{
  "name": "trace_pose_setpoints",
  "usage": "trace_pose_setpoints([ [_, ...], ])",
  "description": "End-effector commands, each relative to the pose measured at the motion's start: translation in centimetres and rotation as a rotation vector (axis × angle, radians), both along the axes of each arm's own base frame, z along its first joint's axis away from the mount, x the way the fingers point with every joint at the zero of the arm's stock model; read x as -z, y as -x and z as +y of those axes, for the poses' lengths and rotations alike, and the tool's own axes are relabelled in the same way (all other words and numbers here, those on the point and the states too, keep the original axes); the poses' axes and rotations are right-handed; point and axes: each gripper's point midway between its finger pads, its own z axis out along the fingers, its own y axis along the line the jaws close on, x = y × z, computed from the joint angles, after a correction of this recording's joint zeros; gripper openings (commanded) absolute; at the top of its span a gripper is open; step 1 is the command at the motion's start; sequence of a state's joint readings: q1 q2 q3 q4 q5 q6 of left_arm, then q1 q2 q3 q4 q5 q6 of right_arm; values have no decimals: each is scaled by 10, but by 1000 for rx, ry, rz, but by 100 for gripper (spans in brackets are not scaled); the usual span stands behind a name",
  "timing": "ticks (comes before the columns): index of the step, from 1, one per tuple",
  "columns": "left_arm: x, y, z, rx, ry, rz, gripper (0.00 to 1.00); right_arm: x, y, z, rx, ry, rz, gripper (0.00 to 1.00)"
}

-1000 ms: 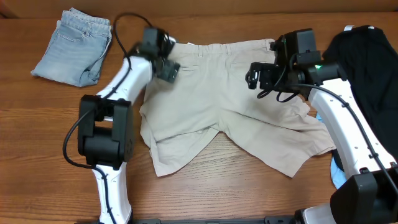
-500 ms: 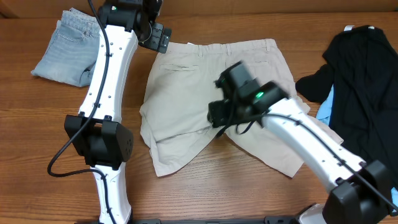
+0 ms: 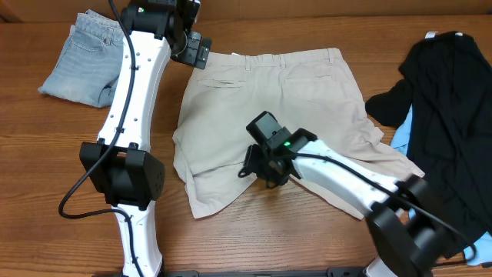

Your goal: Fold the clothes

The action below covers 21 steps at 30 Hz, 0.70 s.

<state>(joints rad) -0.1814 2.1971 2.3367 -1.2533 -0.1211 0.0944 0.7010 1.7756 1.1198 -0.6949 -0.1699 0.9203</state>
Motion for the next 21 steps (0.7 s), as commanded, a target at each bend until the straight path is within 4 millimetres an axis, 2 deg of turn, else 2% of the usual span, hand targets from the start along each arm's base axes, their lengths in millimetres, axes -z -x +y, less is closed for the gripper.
trace_pose_setpoints([
  [1,-13,-1,1,-25,9,-33,100,18,6,9,59,-31,81,63],
  [3,-13,-1,1,-25,8,-32,100,21,7,9,70,-25,91,62],
  [6,-13,-1,1,-25,8,-33,100,21,7,8,71,-23,93,55],
  [11,-13,-2,2,-26,9,-35,100,22,7,7,72,-16,89,26],
  [13,-13,-2,2,-26,9,-35,100,23,6,7,73,-13,86,20],
  [16,-13,-2,2,-26,8,-35,100,25,6,6,74,-6,90,20],
  [18,-13,-2,3,-27,8,-34,100,28,7,6,74,-4,97,33],
  [21,-13,-2,6,-34,8,-35,100,28,9,5,73,-1,106,39],
])
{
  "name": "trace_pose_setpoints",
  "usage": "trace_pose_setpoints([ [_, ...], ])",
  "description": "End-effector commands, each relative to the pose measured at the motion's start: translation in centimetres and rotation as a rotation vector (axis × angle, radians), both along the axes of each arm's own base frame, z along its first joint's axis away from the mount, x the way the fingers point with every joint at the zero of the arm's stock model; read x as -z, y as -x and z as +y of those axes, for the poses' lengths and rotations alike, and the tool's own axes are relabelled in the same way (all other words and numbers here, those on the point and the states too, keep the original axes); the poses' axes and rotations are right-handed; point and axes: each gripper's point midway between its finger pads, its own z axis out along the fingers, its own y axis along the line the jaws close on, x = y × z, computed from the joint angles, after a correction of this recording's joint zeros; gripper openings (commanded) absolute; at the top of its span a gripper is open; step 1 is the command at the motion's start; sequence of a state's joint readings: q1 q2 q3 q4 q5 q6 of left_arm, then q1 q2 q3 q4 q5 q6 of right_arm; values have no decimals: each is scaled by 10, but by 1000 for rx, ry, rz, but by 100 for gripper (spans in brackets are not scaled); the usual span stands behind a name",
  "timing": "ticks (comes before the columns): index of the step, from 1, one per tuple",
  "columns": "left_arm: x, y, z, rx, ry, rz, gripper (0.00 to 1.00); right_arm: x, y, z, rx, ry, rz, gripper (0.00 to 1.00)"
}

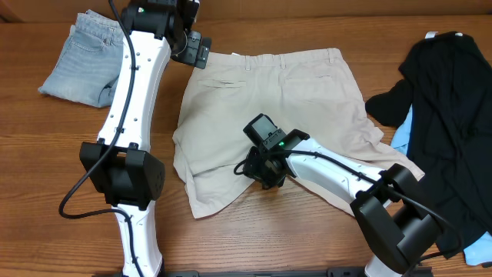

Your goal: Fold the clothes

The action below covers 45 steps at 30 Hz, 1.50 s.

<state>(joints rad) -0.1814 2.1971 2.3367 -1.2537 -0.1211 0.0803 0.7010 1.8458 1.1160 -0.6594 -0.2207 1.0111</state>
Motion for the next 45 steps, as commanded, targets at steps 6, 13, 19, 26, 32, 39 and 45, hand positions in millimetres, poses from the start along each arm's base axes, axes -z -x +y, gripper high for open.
trace_pose_setpoints([
  [6,-13,-3,12,-34,2,-34,100,8,2,-4,2,30,10,43],
  [13,-8,-3,18,-44,0,-24,100,21,5,-3,0,40,38,43],
  [19,-7,-3,18,-44,-1,-21,100,22,6,1,-20,20,46,21],
  [26,-6,-1,21,-48,-7,-12,100,-7,3,22,-236,-65,3,4],
  [32,-5,0,23,-50,-8,-4,100,-31,13,-2,-281,53,41,4],
  [39,-6,-1,22,-49,-3,-10,100,-29,0,-12,-265,124,-27,45],
  [45,-4,3,21,-47,5,8,100,-9,-16,-8,-186,144,-44,54],
])
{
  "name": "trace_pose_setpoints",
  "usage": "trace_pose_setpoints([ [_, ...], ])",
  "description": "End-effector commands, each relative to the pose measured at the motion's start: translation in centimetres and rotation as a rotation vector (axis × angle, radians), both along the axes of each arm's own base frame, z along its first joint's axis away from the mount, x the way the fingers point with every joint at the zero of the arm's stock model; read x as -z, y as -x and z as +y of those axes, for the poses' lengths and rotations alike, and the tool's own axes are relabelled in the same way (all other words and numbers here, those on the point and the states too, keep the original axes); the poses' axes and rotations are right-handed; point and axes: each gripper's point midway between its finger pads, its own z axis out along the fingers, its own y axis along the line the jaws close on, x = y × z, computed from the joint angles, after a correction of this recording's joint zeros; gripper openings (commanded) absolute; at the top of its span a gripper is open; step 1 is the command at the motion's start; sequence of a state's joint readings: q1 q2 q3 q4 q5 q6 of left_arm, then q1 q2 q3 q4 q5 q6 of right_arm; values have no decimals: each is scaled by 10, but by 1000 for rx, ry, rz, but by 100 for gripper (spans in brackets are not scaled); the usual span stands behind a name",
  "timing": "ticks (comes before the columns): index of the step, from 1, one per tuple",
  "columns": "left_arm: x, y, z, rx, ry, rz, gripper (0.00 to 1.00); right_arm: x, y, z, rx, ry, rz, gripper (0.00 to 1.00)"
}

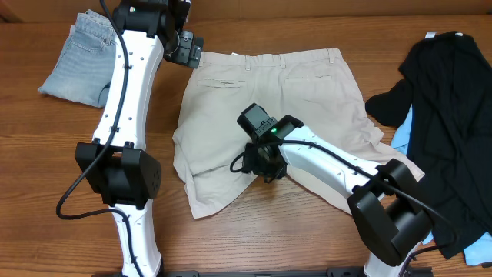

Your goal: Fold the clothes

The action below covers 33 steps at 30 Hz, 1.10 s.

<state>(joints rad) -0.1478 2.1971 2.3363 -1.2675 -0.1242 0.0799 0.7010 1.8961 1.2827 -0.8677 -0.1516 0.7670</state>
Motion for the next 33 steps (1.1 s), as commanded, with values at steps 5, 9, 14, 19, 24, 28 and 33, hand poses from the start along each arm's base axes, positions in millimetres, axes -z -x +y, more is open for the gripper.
trace_pose_setpoints([
  [5,-5,3,3,-12,9,-1,100,23,-7,4,48,-3,43,54],
  [9,-5,3,1,-9,17,-2,100,24,-8,4,50,-8,39,51],
  [14,-5,3,1,-7,20,1,100,25,-8,4,50,-5,41,35],
  [19,-4,4,0,-6,23,3,100,27,-7,4,49,-4,48,4],
  [24,-4,4,0,-6,23,3,100,27,-7,5,48,-7,50,4],
  [28,-4,4,2,-8,22,4,100,21,-1,11,14,-46,84,4],
  [33,-4,4,2,-9,22,7,100,-9,35,1,-76,-28,237,4],
])
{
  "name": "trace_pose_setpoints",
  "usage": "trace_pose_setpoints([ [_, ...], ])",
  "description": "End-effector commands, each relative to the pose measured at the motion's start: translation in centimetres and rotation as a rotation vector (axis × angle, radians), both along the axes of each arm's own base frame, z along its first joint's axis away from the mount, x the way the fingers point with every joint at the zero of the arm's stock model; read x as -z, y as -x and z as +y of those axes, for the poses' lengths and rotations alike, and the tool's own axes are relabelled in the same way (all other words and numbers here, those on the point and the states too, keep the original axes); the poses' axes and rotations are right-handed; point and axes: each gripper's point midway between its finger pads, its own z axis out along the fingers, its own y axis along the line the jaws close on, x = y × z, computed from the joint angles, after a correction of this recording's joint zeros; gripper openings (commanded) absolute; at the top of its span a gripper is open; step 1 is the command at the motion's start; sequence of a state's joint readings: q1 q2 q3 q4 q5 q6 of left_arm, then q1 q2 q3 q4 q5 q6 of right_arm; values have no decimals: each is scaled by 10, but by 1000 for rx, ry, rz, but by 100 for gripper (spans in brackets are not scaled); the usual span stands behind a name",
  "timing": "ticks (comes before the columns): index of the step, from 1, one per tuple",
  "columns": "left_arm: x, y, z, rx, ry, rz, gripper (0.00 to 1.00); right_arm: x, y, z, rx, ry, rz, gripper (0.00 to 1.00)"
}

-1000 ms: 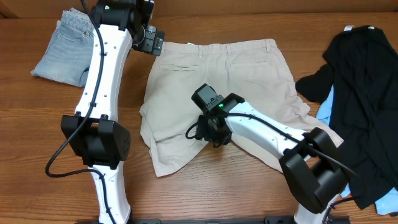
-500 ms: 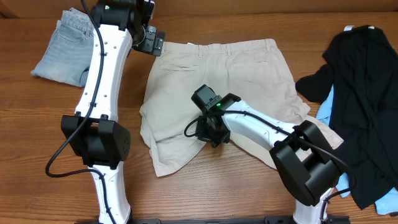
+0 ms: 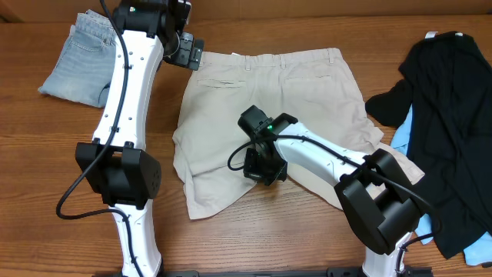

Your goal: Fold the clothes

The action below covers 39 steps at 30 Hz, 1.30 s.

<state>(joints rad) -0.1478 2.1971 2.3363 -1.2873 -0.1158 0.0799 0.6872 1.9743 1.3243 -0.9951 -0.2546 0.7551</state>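
Khaki shorts [image 3: 269, 100] lie spread flat in the middle of the table, waistband at the far side and legs toward the near edge. My left gripper [image 3: 190, 52] hangs just off the waistband's left corner with its jaws apart and nothing between them. My right gripper [image 3: 257, 171] is pressed down on the cloth at the crotch, between the two legs. Its fingertips are hidden under its own body, so its state does not show.
Folded light-blue jeans [image 3: 81, 61] lie at the far left. A heap of black clothing [image 3: 453, 131] with a light-blue piece [image 3: 403, 135] under it fills the right side. Bare wooden table [image 3: 46, 177] shows at the near left.
My right gripper has shifted slightly left and nearer on the crotch of the shorts, and the near hem of the left leg sits a little further left. The left gripper has not moved.
The left gripper hung beside the waistband's left corner throughout, ending a little further left. The right gripper stood at the inner leg hems, then was further left over the crotch at each later moment. The shorts remain spread flat, the left leg slightly shifted.
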Motion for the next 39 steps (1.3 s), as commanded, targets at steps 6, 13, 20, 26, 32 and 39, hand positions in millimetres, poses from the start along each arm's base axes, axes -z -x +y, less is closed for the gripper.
trace_pose_setpoints([
  [6,-7,-2,3,-13,18,-20,100,-40,75,-27,-180,109,246,4],
  [13,-7,-2,3,-10,14,-20,100,-40,125,-20,-243,218,298,4],
  [20,-7,-2,5,19,-9,-22,100,-58,164,-12,-306,257,277,4],
  [26,-8,-4,9,11,-9,-29,100,-94,175,-17,-304,209,223,48],
  [32,-8,-5,12,6,-1,-27,100,-132,129,-19,-203,78,-24,94],
  [39,-13,2,-55,387,208,-33,100,-145,40,-82,34,184,-265,100],
])
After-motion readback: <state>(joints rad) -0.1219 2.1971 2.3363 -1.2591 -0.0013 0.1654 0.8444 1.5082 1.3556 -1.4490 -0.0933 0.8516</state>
